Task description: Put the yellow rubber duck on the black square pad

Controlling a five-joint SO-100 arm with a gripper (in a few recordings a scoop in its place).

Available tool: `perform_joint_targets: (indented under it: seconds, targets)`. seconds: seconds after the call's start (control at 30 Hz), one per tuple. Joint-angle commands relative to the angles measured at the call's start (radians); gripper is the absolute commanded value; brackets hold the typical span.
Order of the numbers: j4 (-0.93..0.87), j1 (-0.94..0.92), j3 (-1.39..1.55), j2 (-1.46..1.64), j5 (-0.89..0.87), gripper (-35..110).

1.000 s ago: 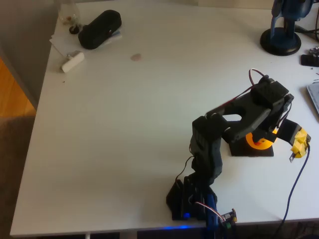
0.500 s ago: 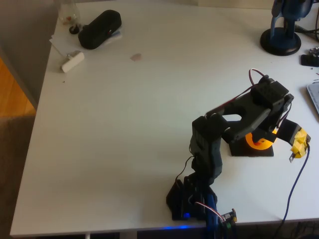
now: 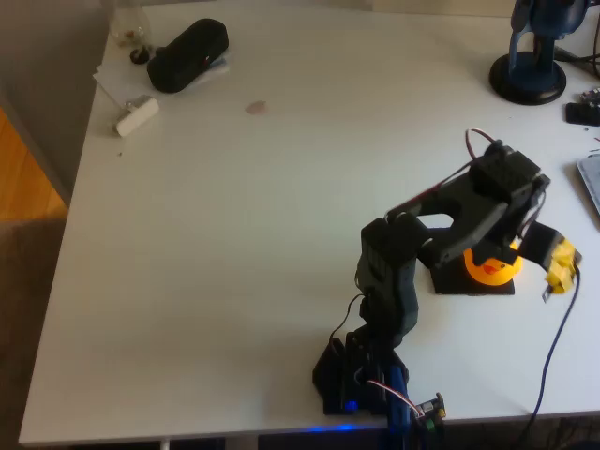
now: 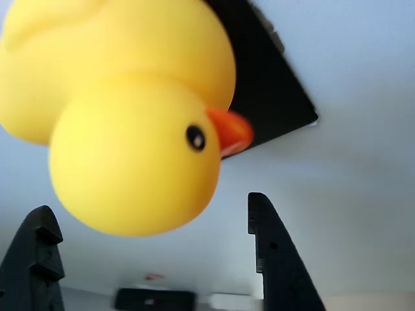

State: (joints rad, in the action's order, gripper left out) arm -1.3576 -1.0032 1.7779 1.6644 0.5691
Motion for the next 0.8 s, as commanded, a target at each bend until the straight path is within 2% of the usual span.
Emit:
perform_joint_targets:
  seconds: [0.0, 0.47, 0.77]
  targets:
    - [-0.014, 0.058, -0.035, 0.038, 0.000, 33]
    - [-0.023, 0.359, -0.037, 0.120, -0.025, 33]
    - [-0.225, 0.565, -0.037, 0.433, -0.146, 33]
